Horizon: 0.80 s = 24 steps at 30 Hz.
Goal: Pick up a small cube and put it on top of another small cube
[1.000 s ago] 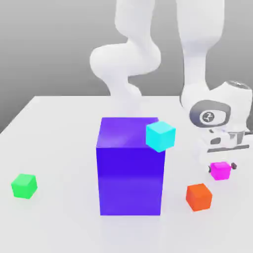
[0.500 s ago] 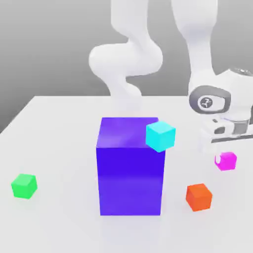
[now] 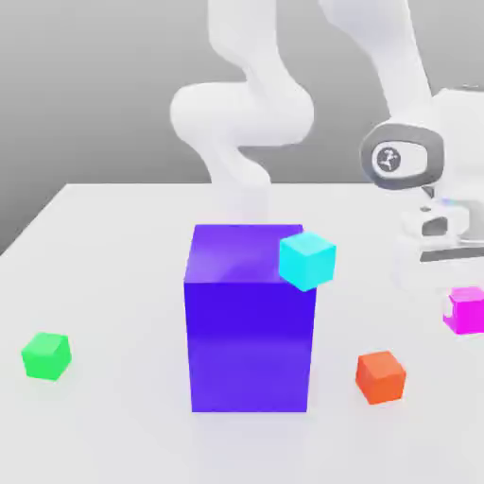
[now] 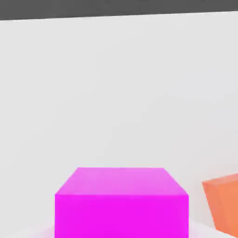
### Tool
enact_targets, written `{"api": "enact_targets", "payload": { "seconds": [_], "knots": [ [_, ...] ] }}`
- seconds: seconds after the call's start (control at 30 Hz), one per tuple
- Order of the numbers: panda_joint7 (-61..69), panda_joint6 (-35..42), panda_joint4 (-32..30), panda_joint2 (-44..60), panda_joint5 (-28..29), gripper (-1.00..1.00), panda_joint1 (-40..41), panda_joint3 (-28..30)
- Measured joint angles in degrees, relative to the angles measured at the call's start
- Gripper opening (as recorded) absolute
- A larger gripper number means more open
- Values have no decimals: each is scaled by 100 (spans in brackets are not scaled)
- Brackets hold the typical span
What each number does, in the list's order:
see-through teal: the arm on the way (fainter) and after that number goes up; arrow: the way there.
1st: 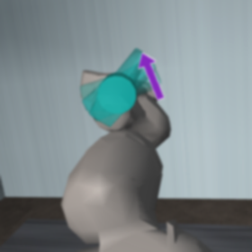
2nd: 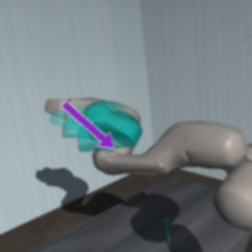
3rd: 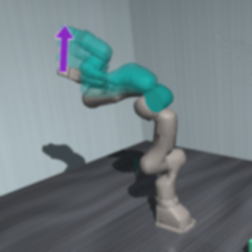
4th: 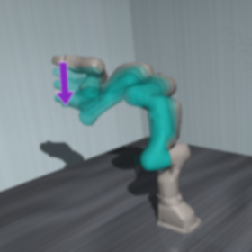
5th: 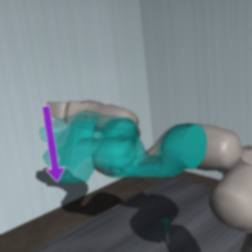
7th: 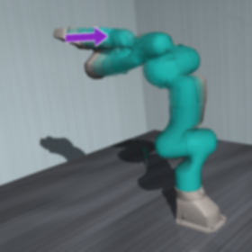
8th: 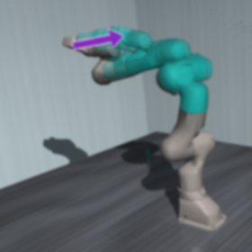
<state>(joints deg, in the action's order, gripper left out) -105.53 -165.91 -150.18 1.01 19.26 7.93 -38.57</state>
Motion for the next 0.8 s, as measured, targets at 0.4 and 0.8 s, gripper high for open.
{"api": "enact_targets", "payload": {
  "seconds": [0.4,0.8],
  "knots": [
    [-2269,231,789,-283,232,-100,2390,1367],
    [-4196,529,1051,-761,-837,-100,4602,2580]
  ]
}}
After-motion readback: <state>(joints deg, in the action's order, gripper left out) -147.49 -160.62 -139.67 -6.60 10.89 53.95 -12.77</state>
